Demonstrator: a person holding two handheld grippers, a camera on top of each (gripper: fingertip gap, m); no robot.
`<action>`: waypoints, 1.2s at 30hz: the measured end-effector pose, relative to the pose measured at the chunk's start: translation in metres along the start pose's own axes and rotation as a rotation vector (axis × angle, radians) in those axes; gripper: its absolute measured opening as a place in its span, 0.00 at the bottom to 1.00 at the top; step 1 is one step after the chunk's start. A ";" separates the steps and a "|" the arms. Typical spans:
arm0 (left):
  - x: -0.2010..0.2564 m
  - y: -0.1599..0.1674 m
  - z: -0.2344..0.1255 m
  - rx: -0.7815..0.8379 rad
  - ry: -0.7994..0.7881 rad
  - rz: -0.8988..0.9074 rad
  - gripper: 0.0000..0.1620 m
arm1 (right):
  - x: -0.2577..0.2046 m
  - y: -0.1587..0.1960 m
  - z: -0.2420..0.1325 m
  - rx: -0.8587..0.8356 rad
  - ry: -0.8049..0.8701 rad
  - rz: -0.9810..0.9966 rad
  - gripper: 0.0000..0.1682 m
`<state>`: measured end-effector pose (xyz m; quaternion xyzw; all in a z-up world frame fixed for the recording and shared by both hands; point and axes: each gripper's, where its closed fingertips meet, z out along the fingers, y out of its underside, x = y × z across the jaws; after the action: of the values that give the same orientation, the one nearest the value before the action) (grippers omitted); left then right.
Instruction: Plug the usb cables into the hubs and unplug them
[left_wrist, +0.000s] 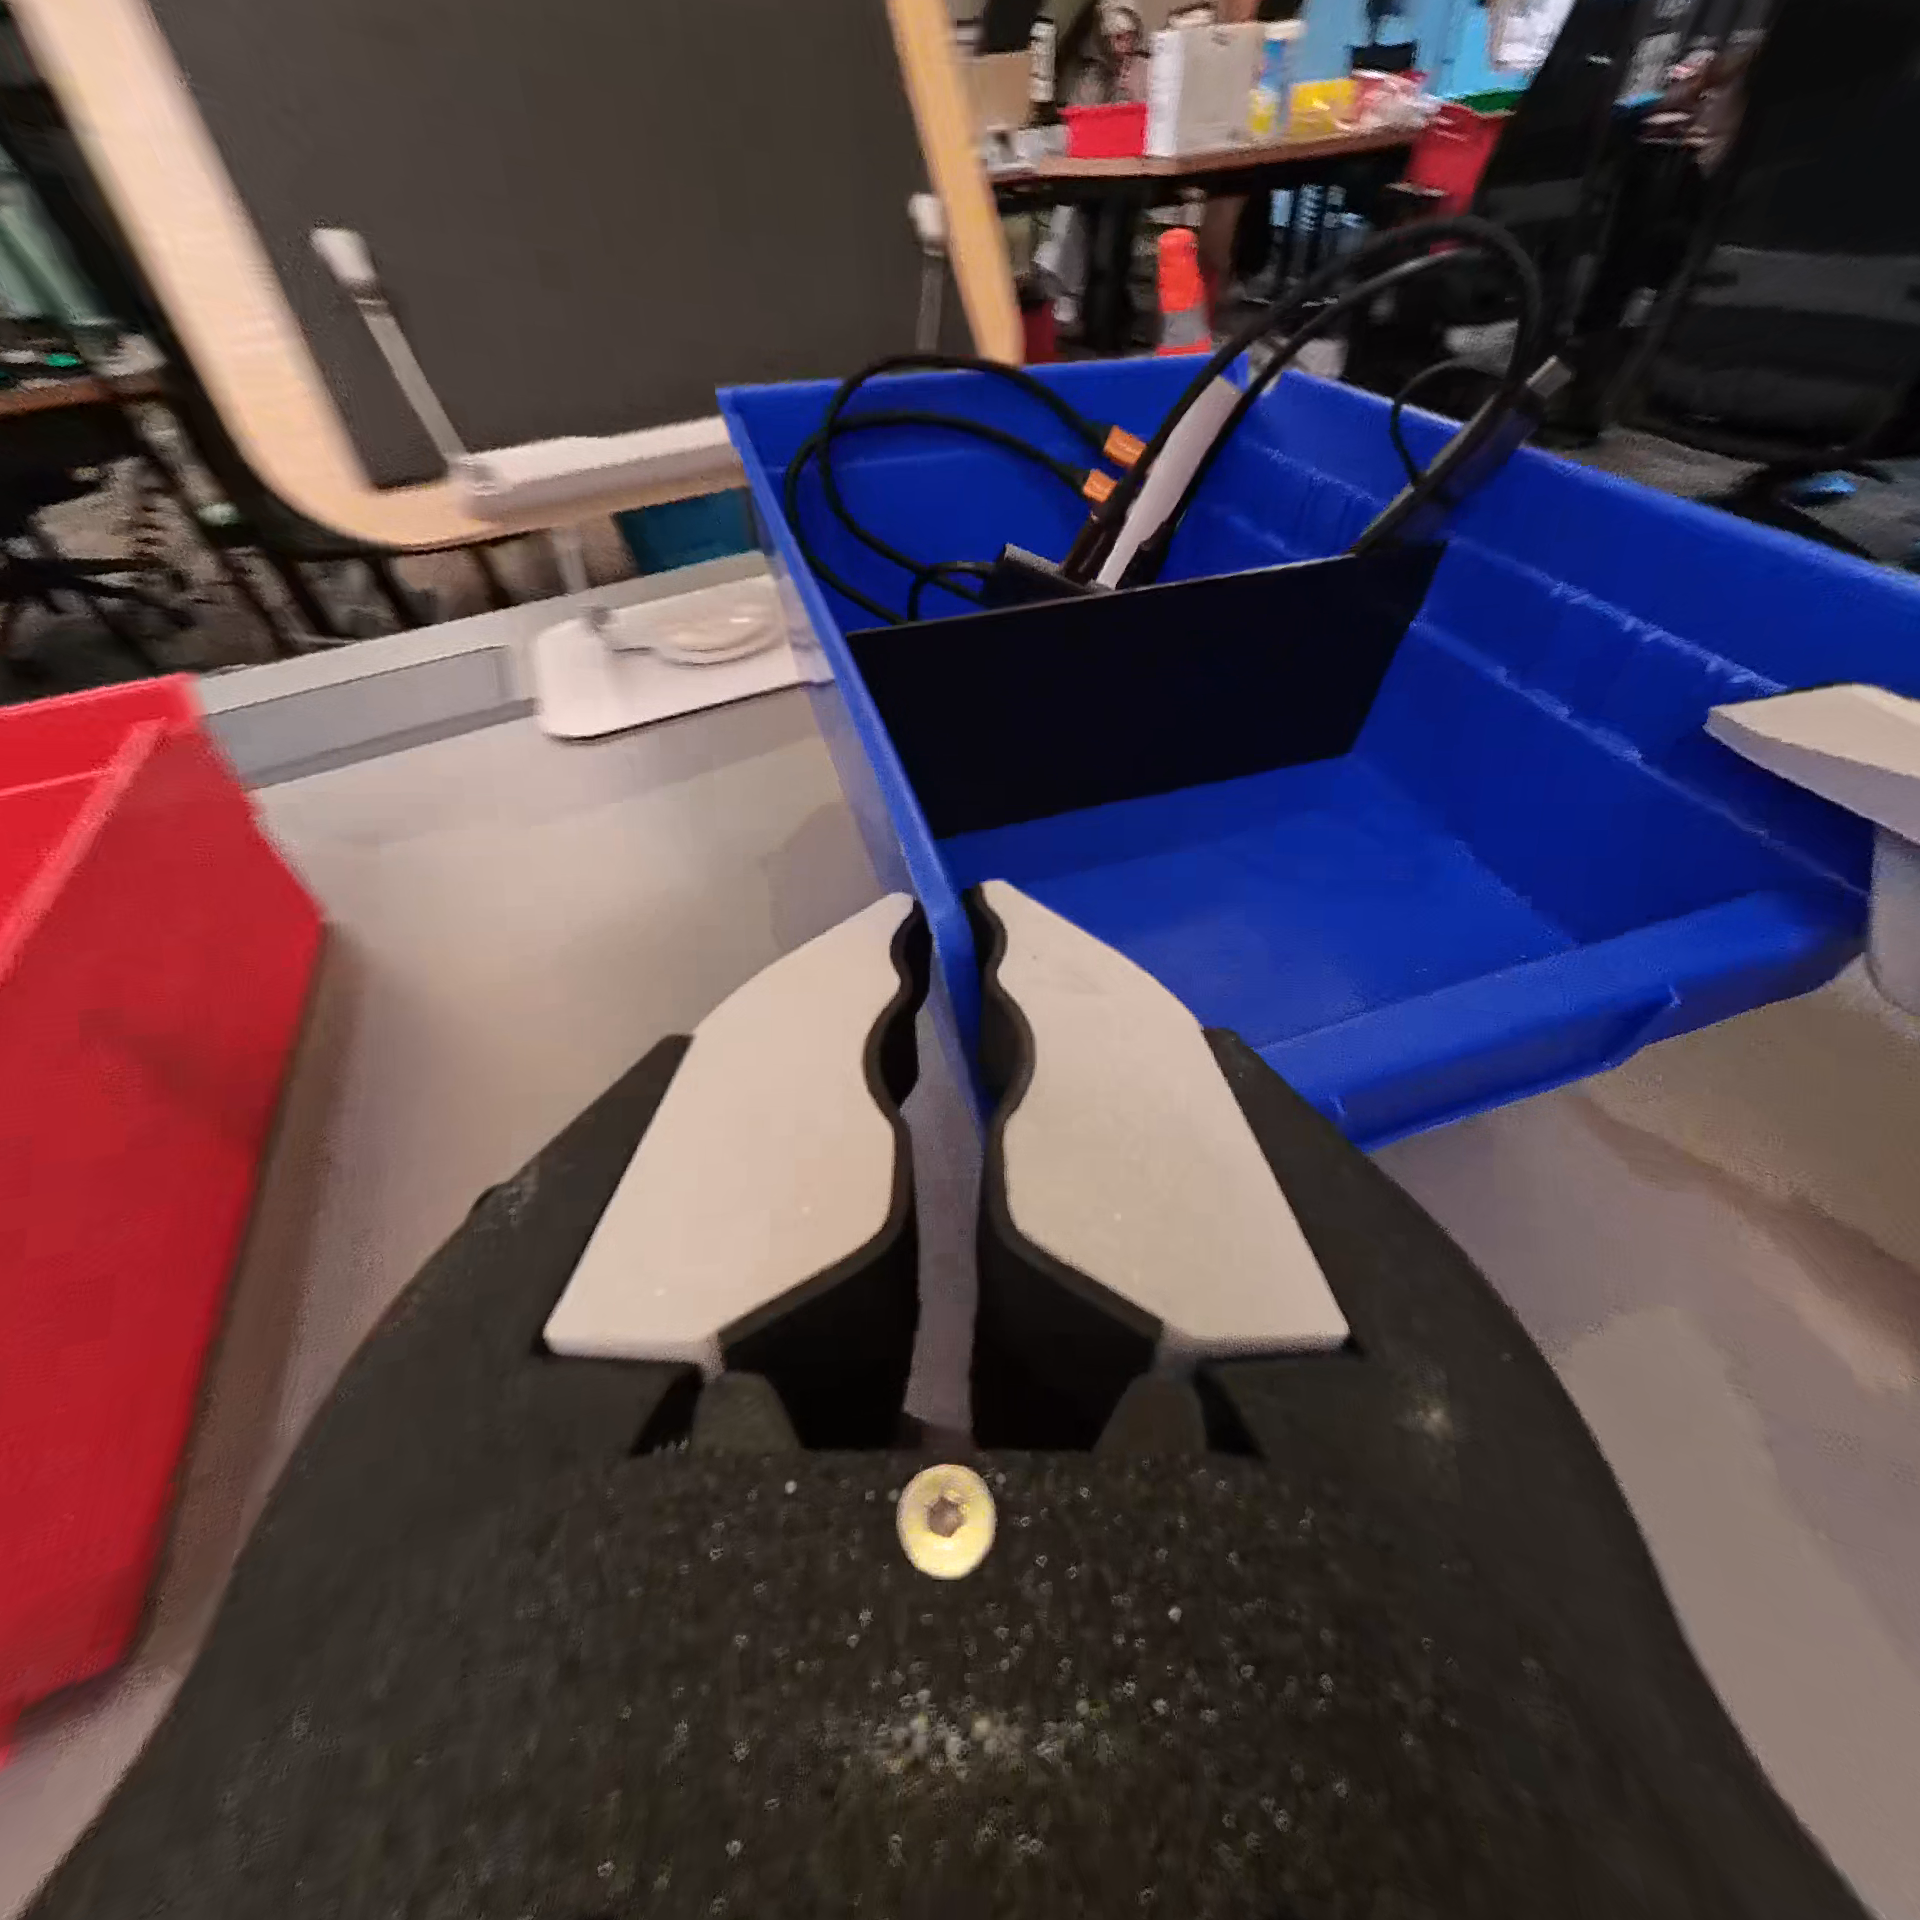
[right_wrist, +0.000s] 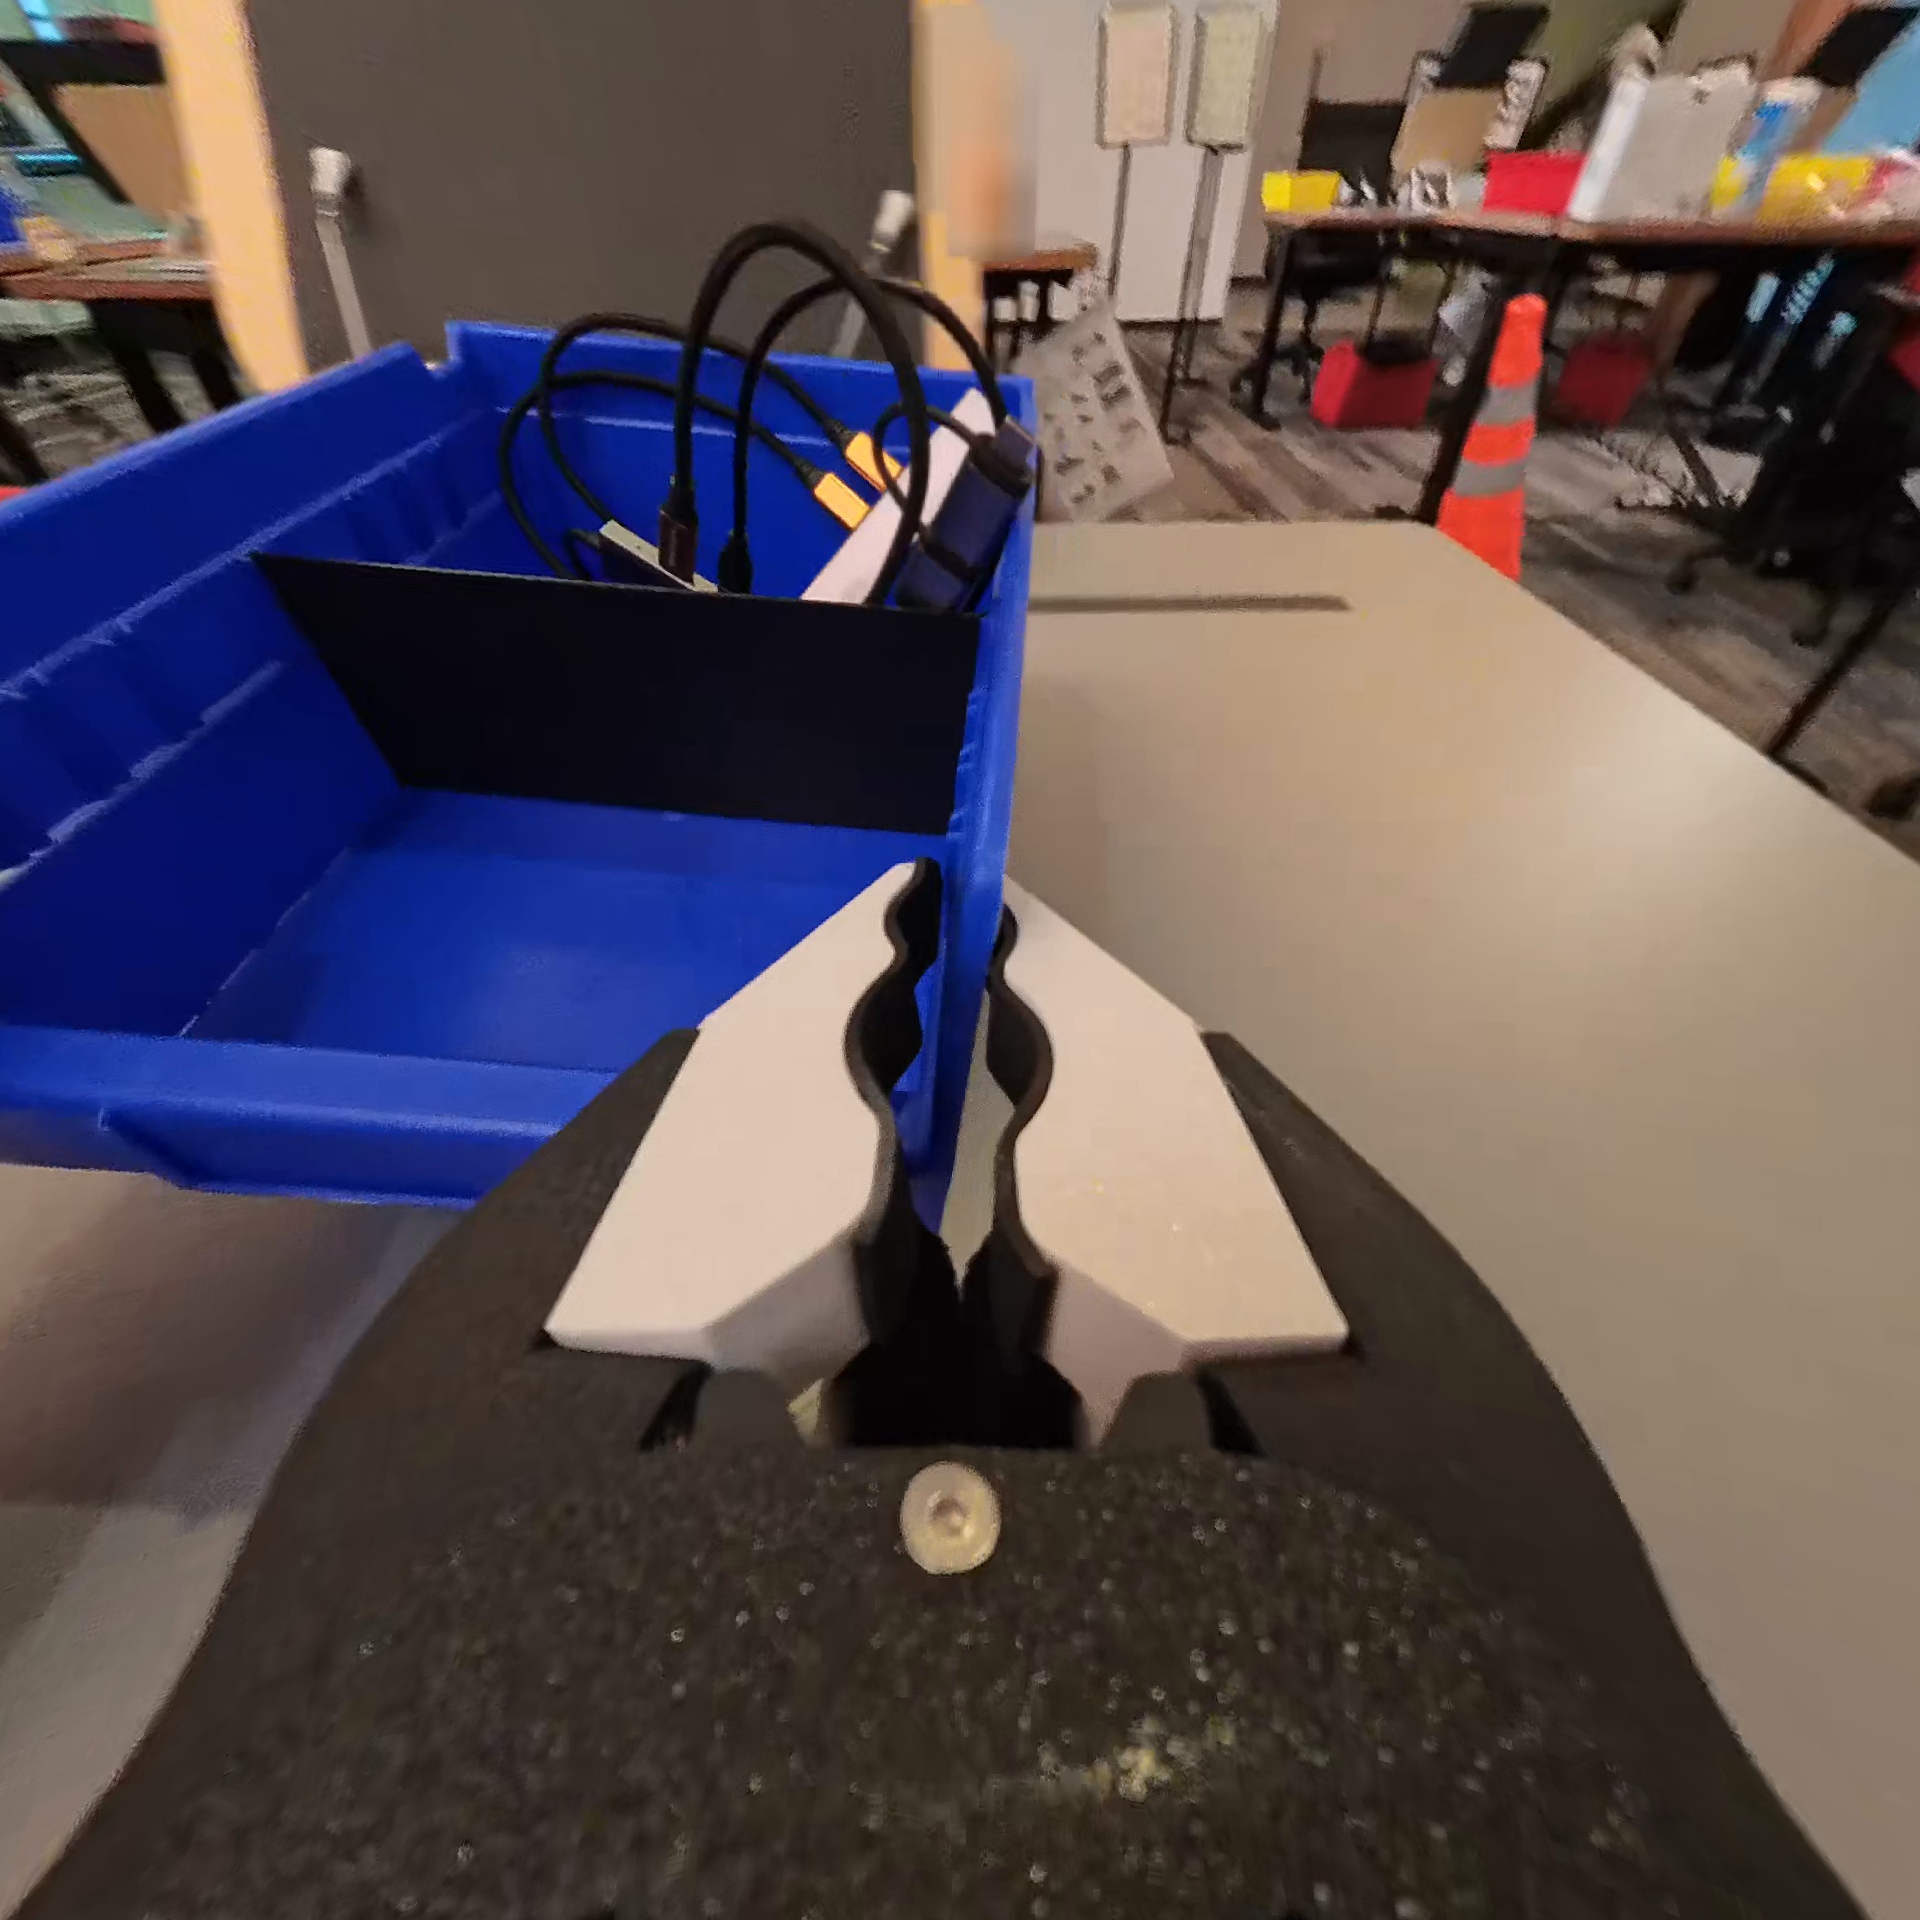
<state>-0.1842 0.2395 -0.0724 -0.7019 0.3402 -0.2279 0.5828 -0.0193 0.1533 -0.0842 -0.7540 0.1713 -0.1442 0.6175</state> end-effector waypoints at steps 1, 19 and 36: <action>-0.016 0.000 -0.005 -0.001 -0.039 -0.009 0.03 | -0.016 -0.003 0.006 0.007 -0.029 -0.013 0.02; -0.142 0.025 -0.073 0.066 -0.104 -0.268 0.19 | -0.098 0.026 0.021 -0.055 -0.479 -0.151 0.14; -0.364 0.102 -0.113 -0.135 -0.234 -0.351 0.09 | -0.077 0.025 -0.017 0.026 -0.430 -0.256 0.13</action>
<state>-0.5290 0.4263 -0.1194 -0.8093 0.1574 -0.2197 0.5215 -0.0977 0.1670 -0.1062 -0.7750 -0.0625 -0.0597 0.6260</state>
